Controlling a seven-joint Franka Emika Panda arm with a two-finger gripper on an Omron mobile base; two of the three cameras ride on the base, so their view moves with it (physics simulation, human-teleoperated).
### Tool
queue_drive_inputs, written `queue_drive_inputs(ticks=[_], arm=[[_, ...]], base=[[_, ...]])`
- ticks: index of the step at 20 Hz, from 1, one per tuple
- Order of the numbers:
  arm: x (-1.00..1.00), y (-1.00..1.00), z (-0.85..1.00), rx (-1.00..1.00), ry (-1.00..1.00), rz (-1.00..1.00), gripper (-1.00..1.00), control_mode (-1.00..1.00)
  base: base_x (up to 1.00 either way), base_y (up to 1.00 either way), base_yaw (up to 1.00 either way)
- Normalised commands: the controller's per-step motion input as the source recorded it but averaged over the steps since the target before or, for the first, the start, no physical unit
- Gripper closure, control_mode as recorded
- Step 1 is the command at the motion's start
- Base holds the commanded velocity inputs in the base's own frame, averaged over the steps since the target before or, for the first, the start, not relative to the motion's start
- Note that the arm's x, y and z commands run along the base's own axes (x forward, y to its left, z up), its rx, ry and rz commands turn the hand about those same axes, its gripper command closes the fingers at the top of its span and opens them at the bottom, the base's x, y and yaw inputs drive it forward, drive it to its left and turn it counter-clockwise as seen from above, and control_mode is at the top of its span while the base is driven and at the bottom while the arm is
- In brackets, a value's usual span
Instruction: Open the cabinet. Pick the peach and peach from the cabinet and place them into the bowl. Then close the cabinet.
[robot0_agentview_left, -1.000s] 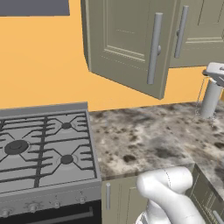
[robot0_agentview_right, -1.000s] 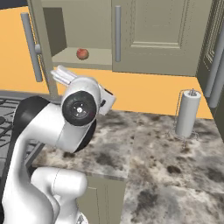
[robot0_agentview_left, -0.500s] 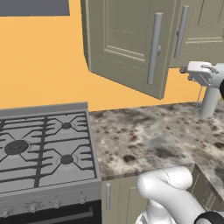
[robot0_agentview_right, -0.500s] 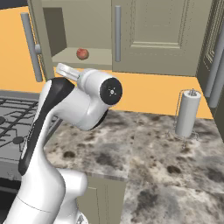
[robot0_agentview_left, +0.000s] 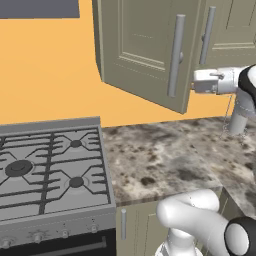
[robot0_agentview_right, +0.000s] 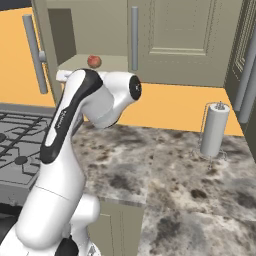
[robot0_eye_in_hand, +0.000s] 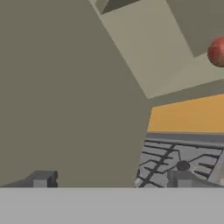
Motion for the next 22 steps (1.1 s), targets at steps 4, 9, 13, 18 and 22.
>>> queue_drive_inputs(ticks=[4, 9, 13, 18, 22], arm=[[0.12, 1.0, -0.02, 0.0, 0.0, 0.33, -1.0, -1.0], [0.02, 1.0, -0.01, 0.0, 0.0, 0.25, -1.0, -1.0], [0.0, 0.39, 0.0, 0.0, 0.0, 0.05, -1.0, -1.0], [-0.35, -0.81, 0.04, -0.01, -0.05, -0.01, -1.0, -1.0], [-0.19, -0.37, 0.15, -0.07, -0.11, -0.11, -1.0, -1.0]], base=[[0.0, 0.0, 0.0], [0.0, 0.0, 0.0], [0.0, 0.0, 0.0], [0.0, 0.0, 0.0], [0.0, 0.0, 0.0]])
